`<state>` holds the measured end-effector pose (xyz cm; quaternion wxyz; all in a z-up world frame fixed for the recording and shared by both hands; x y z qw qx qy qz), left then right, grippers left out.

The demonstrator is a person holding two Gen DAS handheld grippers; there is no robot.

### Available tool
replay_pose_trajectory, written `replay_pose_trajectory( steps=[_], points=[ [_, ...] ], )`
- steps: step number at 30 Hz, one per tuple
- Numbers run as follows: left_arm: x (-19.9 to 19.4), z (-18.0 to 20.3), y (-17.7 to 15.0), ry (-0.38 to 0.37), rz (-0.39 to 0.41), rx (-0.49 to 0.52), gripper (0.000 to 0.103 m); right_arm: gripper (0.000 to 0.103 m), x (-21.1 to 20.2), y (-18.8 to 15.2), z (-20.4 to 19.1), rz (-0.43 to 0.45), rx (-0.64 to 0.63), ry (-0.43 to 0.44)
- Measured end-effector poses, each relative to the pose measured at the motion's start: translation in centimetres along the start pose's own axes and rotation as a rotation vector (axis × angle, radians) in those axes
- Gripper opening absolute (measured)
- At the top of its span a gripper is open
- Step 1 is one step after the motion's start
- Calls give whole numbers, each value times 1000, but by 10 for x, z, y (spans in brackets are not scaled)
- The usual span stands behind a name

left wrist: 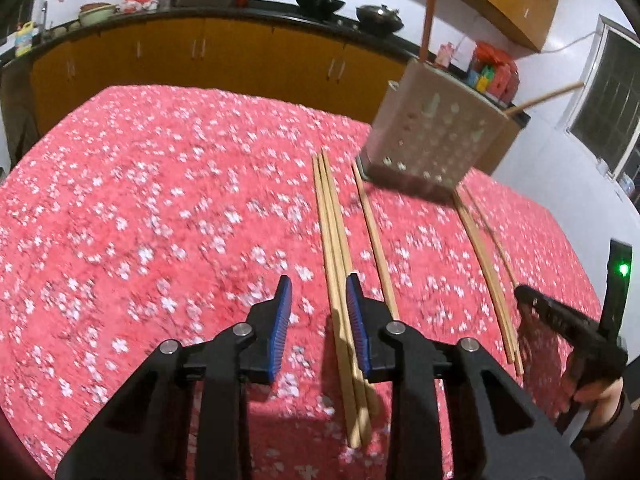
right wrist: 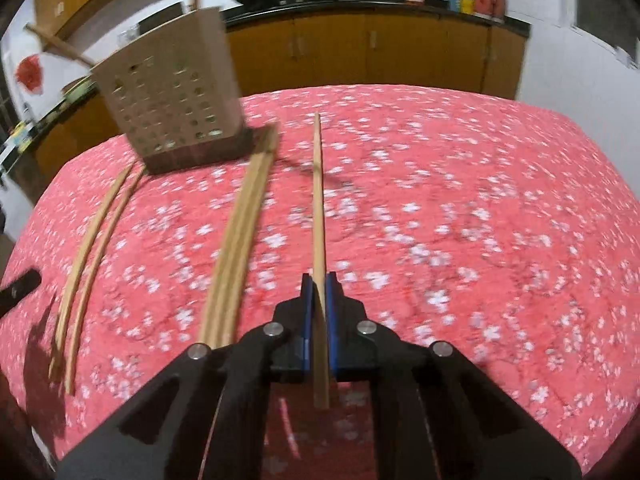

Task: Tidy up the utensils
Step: 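Close the right tool on another chopstick while the left tool grasps one too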

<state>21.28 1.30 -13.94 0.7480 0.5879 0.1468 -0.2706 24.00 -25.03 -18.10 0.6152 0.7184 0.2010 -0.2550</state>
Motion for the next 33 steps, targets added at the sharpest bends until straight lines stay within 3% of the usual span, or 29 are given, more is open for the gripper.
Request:
replay_pose_trajectory(
  steps=[6,20,22,28,33],
  points=[
    [7,11,-13,-9,-44,48,20,8,2,2,11,4,21,-27],
    [20,17,-21,73,-92,159,13,9,0,2,2,-2,-7,-7],
    [24,14,-18,89,-94,160,8,9,-1,1,-1,-4,-20,1],
    [41,-17,2,161,-80,132,8,8,5,5,2,-3,-16,-3],
    [44,-25,8,148,-60,107,8,8,13,10,7,0,20,-4]
  ],
)
Point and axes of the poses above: each gripper's, at about its wrist camera, not at the fingertips, and x roughly the way its jaws point, z to its right, y to its top, the point moved 10 cm from there along x, roughly the way its jaws point, and after that the axes turned 12 degrees about z, right-handed, at the moved point
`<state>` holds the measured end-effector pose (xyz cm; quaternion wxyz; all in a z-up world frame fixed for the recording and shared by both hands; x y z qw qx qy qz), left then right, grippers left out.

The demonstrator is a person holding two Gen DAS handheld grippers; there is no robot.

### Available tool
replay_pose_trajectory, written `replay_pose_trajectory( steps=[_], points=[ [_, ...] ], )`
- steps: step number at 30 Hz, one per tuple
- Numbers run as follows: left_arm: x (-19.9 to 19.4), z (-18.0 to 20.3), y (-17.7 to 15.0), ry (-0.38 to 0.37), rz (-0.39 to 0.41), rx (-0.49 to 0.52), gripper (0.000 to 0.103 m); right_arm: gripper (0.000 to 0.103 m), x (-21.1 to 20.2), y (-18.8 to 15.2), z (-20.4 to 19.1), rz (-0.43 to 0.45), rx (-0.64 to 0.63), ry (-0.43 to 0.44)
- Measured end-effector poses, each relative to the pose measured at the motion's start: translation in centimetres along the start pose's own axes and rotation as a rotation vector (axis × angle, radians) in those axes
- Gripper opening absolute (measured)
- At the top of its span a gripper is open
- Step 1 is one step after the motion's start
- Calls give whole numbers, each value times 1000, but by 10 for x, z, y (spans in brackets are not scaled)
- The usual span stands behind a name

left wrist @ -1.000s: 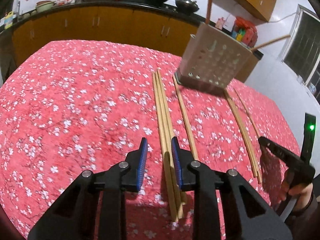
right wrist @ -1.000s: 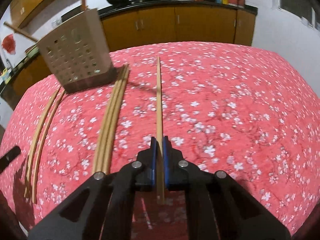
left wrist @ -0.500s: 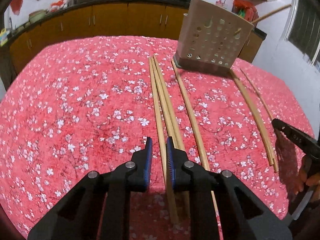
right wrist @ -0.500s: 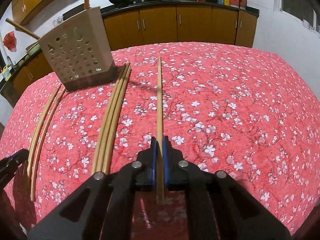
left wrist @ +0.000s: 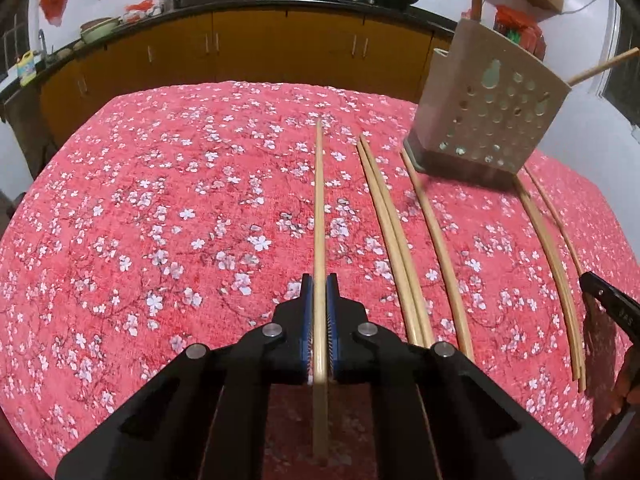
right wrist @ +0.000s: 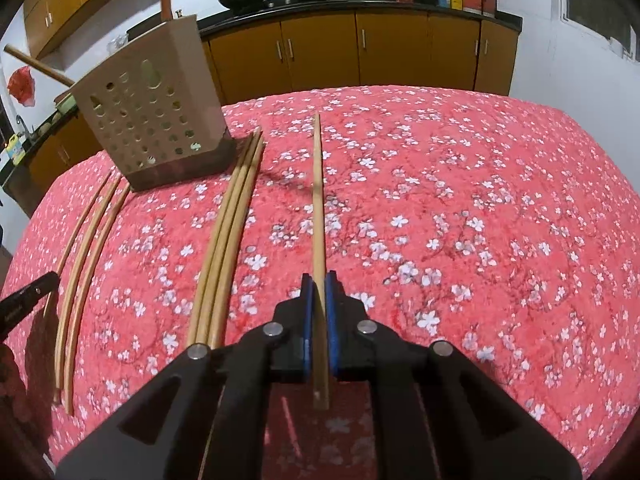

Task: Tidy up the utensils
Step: 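Close the right tool on another chopstick while the left tool grasps one too, then raise both held chopsticks upright and carry them over the beige holder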

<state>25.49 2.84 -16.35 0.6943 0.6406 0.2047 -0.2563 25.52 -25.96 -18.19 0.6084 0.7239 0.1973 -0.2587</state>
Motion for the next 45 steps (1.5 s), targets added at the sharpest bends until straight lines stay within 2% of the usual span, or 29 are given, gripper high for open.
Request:
replay_pose_trajectory(
  steps=[10,33,40,45],
  points=[
    [-1,-6,-3,-23,-3,-47,8,8,0,0,0,-2,-5,-5],
    [-3,-2,0,-21,-5,-50,9,8,0,0,1,-3,6,2],
    [-12,4,-9,9,-9,14,9,8,-8,-5,-2,-5,-12,-2],
    [-12,4,-9,12,-10,17,8,8,-9,-6,-2,-5,-5,3]
  ],
)
Point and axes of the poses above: each gripper's, at about its wrist camera, not at the fingertips, and x roughly the way its jaws point, z to its right, y to its top, the point moved 10 cm from there along x, roughly the way its jaws point, and after that the axes turned 12 degrees about z, right-handed, at the moved point
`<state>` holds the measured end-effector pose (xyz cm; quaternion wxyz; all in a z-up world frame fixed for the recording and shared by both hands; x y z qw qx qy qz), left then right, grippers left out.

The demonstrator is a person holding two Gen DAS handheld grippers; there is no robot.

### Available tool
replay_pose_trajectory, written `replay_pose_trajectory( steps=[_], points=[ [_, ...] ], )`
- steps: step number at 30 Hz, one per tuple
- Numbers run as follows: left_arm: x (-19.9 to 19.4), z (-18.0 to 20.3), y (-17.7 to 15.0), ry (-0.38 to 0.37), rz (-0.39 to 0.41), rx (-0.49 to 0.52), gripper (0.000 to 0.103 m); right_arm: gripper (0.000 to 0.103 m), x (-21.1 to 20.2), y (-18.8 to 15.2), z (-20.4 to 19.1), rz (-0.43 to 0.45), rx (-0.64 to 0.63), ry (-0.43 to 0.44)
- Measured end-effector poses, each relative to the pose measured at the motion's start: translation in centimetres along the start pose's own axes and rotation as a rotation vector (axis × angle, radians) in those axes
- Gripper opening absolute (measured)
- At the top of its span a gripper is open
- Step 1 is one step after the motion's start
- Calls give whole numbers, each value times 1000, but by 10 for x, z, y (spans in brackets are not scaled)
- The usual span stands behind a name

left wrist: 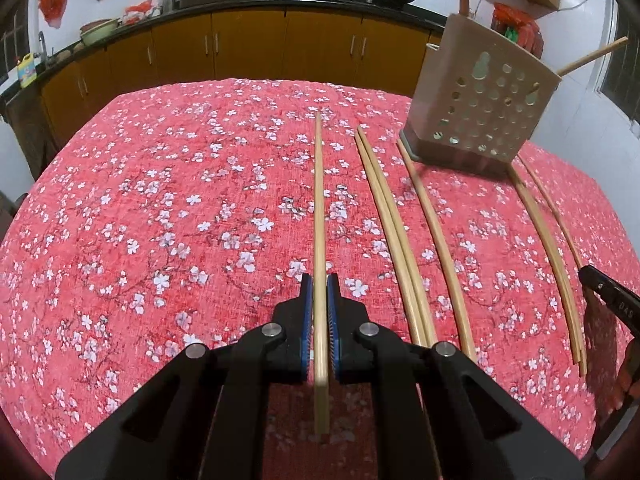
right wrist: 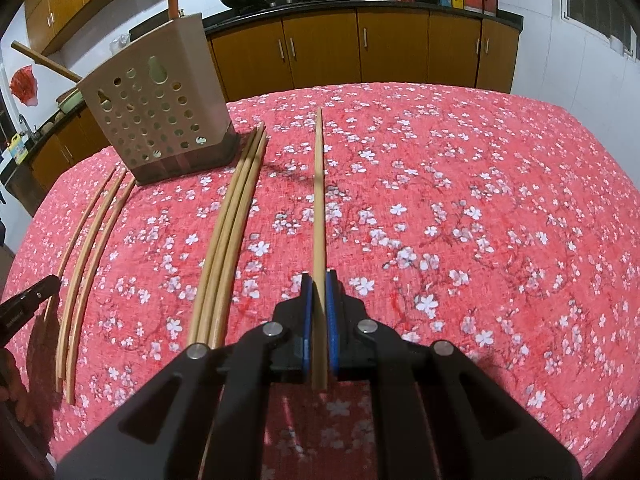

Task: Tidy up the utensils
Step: 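Raise both held chopsticks upright and carry them over the beige holder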

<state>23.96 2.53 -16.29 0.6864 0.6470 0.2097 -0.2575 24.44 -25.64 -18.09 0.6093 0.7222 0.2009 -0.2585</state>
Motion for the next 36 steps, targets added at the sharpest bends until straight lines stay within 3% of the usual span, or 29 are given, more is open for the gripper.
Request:
replay_pose_trajectory(
  steps=[5,8,17,26,36],
  points=[
    [1,-1,0,-4,-8,4,7,8,-2,1,0,6,0,5],
    [-5,-3,4,-18,-10,-9,7,8,-18,14,-2,60,6,26],
    [-55,-7,67,-53,165,-21,7,8,-84,87,0,301,17,39],
    [-96,-6,122,-75,311,-38,7,8,-123,129,-2,439,25,51],
    [-136,14,187,-117,439,-10,7,8,-195,199,-45,606,20,239]
  ],
)
Point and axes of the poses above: each gripper's, at about its wrist camera, not at the fingertips, and x roughly the way its jaws point, z to its right, y to its top, the point moved 10 cm from there along x, roughly the way its jaws point, and after that the axes turned 12 degrees about z, right-handed, at the moved point
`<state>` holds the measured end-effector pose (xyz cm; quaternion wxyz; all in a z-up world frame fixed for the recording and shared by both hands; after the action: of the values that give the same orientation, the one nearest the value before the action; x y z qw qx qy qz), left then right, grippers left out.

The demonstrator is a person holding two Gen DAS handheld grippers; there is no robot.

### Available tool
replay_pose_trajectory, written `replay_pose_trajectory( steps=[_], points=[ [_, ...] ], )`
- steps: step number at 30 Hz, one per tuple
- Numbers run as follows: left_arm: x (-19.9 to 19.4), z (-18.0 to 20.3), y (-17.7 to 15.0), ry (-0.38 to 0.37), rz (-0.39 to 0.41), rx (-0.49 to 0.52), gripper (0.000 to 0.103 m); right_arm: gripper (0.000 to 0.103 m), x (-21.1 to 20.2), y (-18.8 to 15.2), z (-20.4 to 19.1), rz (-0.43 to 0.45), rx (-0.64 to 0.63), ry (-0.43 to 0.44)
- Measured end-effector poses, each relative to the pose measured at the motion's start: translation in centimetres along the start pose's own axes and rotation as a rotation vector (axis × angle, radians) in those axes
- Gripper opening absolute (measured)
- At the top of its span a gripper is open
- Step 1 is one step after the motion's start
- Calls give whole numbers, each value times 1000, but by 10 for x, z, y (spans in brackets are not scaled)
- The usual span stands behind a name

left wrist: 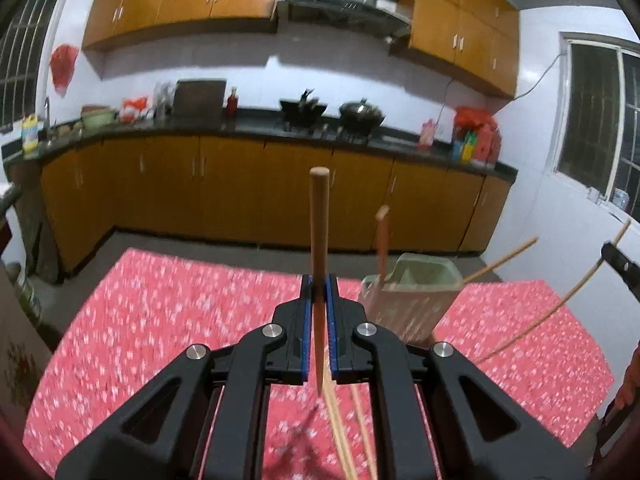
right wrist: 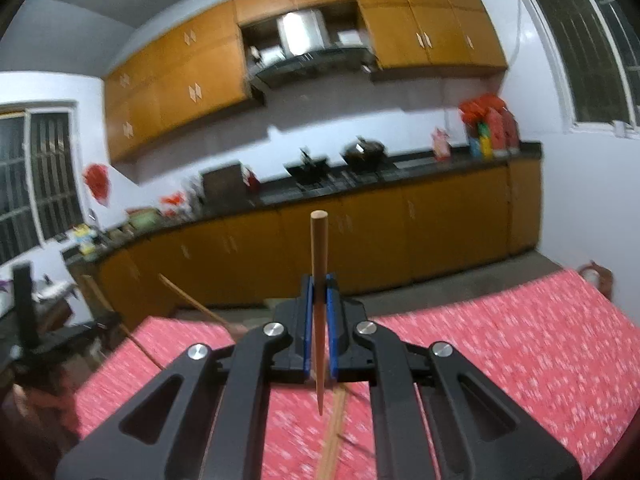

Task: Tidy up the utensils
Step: 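Raise both held chopsticks upright and carry them over the beige holder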

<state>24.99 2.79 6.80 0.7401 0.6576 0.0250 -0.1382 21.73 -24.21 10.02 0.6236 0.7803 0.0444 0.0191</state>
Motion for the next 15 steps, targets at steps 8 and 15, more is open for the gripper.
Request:
replay_pose_trajectory(
  steps=[8,15],
  points=[
    [1,47,69,-74,156,-6,7,8,18,60,-36,167,-10,53],
    [22,65,102,-66,274,-77,7,8,59,50,-37,174,-43,15]
  ],
)
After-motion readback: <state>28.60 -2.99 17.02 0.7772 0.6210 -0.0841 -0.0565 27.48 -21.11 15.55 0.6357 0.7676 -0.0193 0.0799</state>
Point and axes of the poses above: each gripper's, at about its wrist camera, not at the fingertips, and x roughly the way its jaws point, z to its right, y to its top, the point moved 10 cm from there along x, roughly the way its jaws point, and after that the axes turned 12 degrees about z, right-handed, at the moved point
